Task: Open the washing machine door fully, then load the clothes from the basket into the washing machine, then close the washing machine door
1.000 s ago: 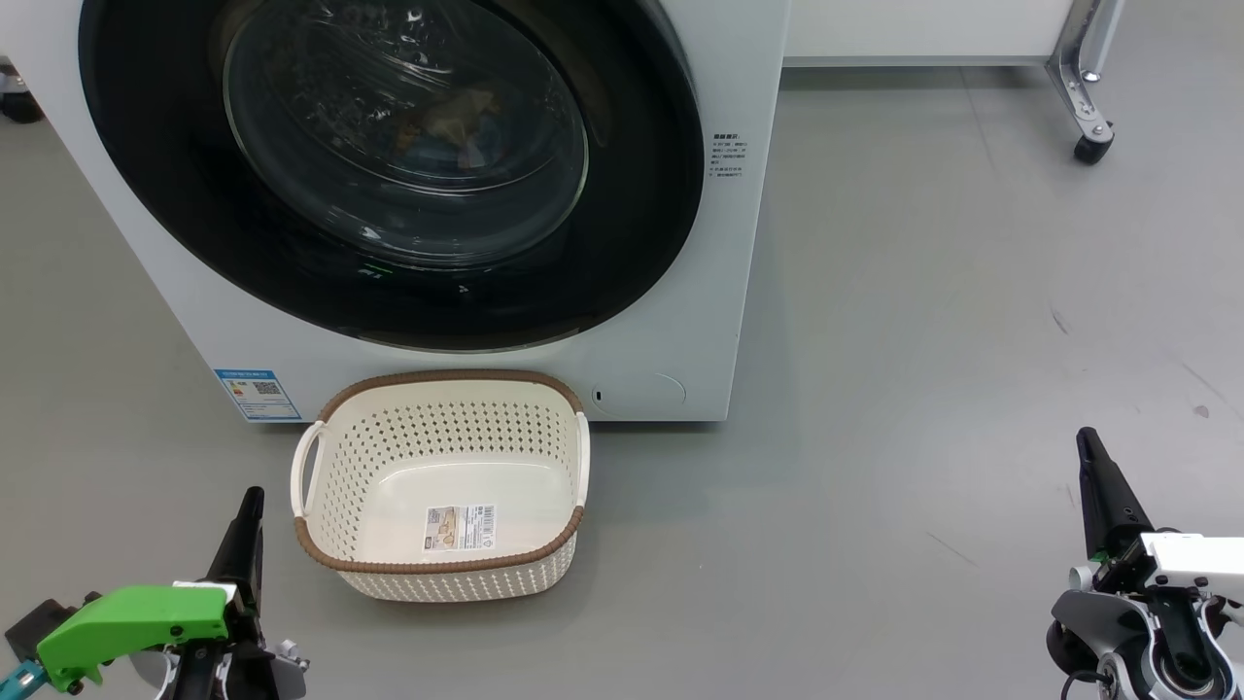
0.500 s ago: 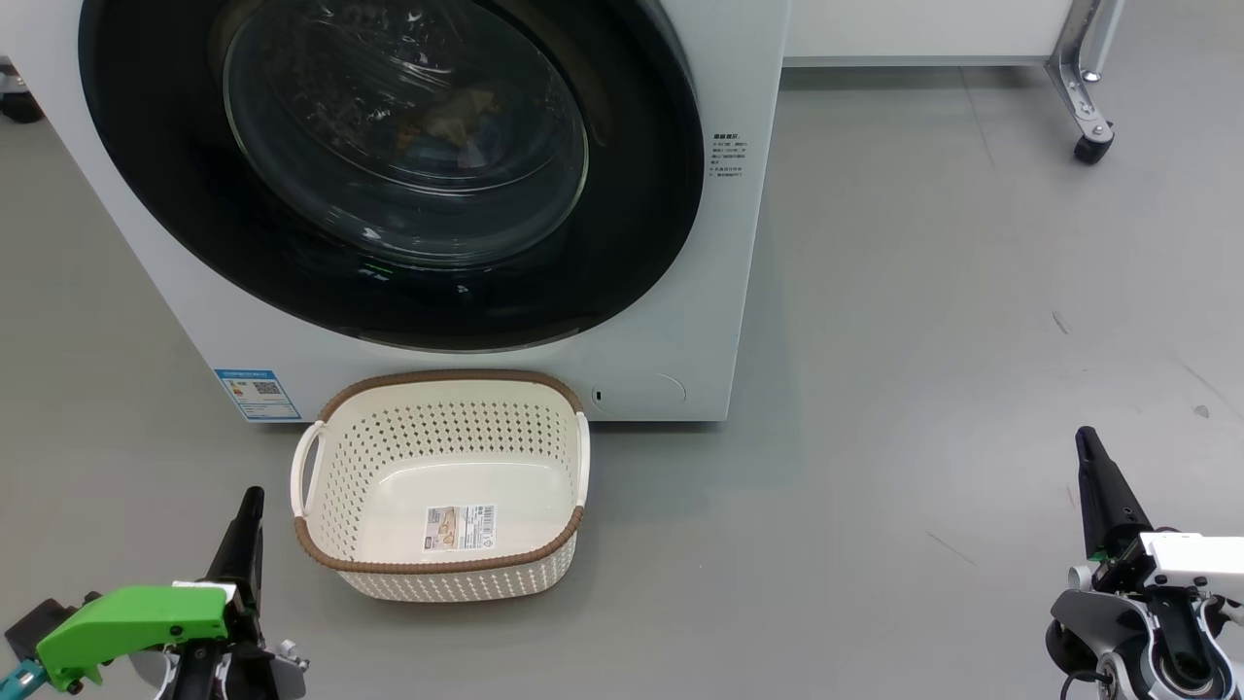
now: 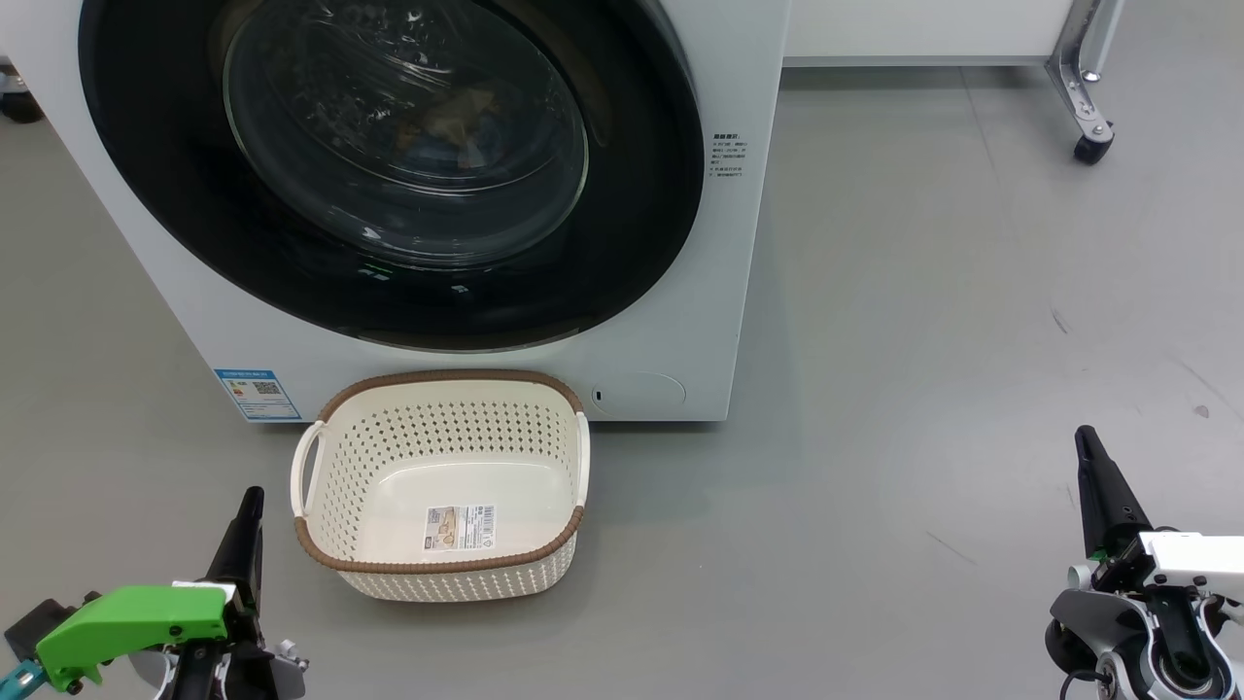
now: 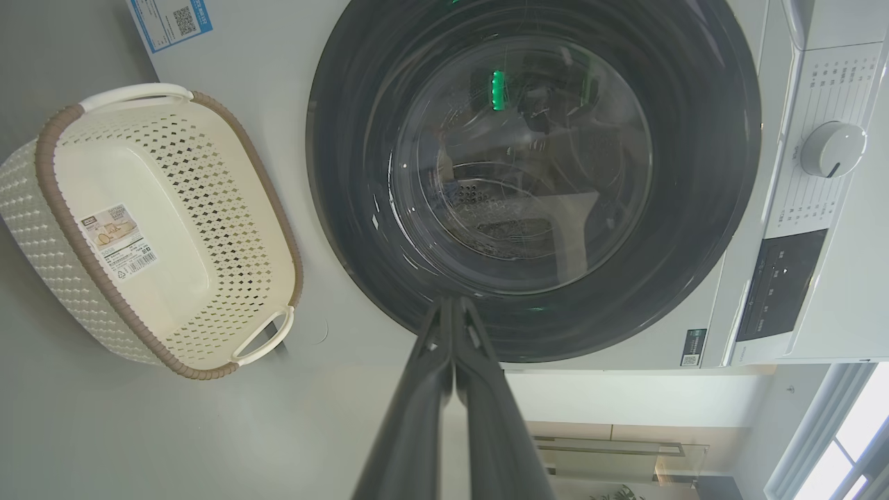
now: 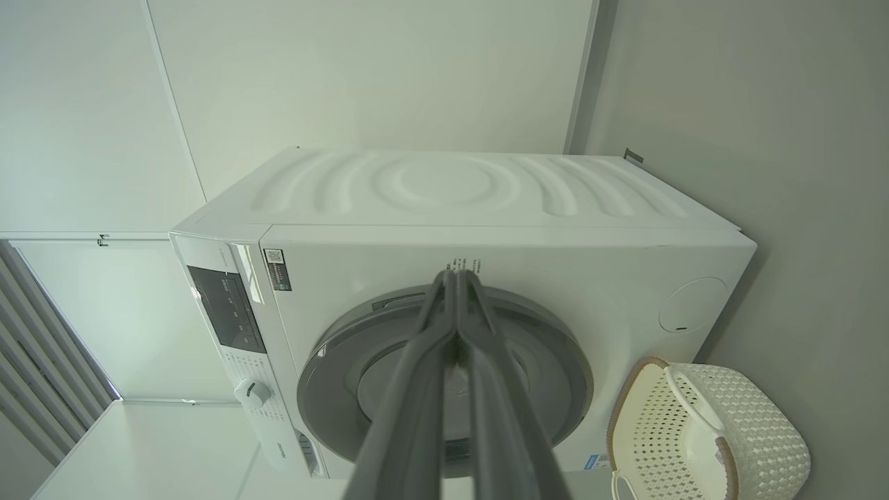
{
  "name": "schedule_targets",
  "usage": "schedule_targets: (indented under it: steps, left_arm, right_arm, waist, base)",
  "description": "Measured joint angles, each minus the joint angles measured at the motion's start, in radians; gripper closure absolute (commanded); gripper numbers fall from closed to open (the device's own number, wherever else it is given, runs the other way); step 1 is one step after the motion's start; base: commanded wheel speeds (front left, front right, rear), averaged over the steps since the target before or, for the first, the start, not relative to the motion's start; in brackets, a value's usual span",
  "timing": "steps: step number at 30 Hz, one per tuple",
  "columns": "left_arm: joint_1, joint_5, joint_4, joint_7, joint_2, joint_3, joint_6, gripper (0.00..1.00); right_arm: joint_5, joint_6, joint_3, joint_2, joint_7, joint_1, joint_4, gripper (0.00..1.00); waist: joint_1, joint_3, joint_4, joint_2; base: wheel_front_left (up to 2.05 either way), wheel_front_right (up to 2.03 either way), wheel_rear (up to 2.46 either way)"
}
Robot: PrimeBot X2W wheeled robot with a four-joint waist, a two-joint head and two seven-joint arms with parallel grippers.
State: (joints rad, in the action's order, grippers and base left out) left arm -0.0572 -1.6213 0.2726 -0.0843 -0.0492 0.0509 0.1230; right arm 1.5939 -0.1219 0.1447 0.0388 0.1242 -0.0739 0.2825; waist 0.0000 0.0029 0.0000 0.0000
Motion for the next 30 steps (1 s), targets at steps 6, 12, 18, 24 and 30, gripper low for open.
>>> schedule_targets:
  steps: [6, 12, 18, 24, 30]
  left_arm:
    - [0.0, 0.0, 0.0, -0.002, 0.0, 0.001, 0.0, 1.0]
    - [0.0, 0.0, 0.0, -0.003, 0.0, 0.001, 0.0, 1.0]
    - [0.0, 0.0, 0.0, -0.003, 0.0, 0.001, 0.0, 1.0]
    - [0.0, 0.0, 0.0, -0.003, 0.0, 0.001, 0.0, 1.0]
    - [0.0, 0.0, 0.0, -0.003, 0.0, 0.002, 0.0, 1.0]
  right_arm:
    - [0.0, 0.0, -0.001, 0.0, -0.004, 0.0, 0.0, 1.0]
    - [0.0, 0.0, -0.001, 0.0, -0.004, 0.0, -0.001, 1.0]
    - [0.0, 0.0, -0.001, 0.0, -0.004, 0.0, -0.001, 1.0]
    - [0.0, 0.0, -0.002, 0.0, -0.004, 0.0, -0.001, 1.0]
    - [0.0, 0.0, -0.002, 0.0, -0.004, 0.0, -0.002, 1.0]
  waist:
    - [0.0, 0.0, 0.0, 0.0]
    - [0.0, 0.0, 0.0, 0.0]
    - [0.0, 0.0, 0.0, 0.0]
    - [0.0, 0.0, 0.0, 0.0]
    - [0.0, 0.0, 0.0, 0.0]
  base:
    - [0.0, 0.0, 0.0]
    - [0.0, 0.0, 0.0]
    - [0.0, 0.0, 0.0]
    - [0.0, 0.0, 0.0]
    - [0.0, 0.0, 0.0]
